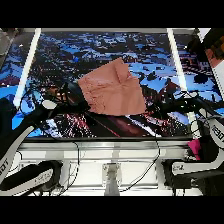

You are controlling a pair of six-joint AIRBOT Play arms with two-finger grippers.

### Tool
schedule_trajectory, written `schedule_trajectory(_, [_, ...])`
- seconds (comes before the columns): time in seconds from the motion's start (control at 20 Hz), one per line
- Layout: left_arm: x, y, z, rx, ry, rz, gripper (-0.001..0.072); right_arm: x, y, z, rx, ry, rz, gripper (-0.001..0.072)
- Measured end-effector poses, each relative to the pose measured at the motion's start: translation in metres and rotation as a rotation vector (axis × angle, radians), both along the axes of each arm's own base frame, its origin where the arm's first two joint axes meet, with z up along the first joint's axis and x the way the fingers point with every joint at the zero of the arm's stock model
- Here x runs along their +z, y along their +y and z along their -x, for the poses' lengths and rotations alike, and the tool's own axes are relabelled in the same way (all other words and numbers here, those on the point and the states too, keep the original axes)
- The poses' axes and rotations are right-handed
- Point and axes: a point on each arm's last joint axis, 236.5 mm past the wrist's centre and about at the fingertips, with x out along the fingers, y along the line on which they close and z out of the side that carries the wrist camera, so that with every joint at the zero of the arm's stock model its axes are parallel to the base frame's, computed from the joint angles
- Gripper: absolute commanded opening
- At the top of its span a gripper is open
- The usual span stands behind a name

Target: Fold the clothes and pants, and hang the long-sleeved shirts on hangers.

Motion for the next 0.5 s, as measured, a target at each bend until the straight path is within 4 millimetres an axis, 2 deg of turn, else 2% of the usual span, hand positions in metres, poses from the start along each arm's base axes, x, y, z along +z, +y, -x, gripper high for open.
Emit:
schedule_trajectory(0.25, [0.0, 0.0, 0.0, -0.001, 0.0, -0.001, 0.0014, -0.01, 0.002, -0.013, -0.066, 0.005, 0.022, 0.0402])
schedule_trajectory(0.3, [0.0, 0.0, 0.0, 0.0, 0.0, -0.001, 0.0014, -0.011, 0.004, -0.015, -0.074, 0.002, 0.027, 0.0379])
schedule_trajectory(0.35, [0.0, 0.0, 0.0, 0.0, 0.0, -0.001, 0.0015, -0.012, 0.005, -0.018, -0.077, -0.005, 0.035, 0.0304])
schedule_trajectory(0.4, [0.0, 0.0, 0.0, -0.001, 0.0, -0.001, 0.0015, -0.014, 0.006, -0.019, -0.076, -0.01, 0.043, 0.03])
schedule_trajectory(0.45, [0.0, 0.0, 0.0, -0.001, 0.0, -0.001, 0.0015, -0.015, 0.008, -0.02, -0.075, -0.013, 0.049, 0.0201])
schedule_trajectory(0.5, [0.0, 0.0, 0.0, -0.001, -0.001, -0.001, 0.0015, -0.016, 0.008, -0.02, -0.072, -0.018, 0.058, 0.0015])
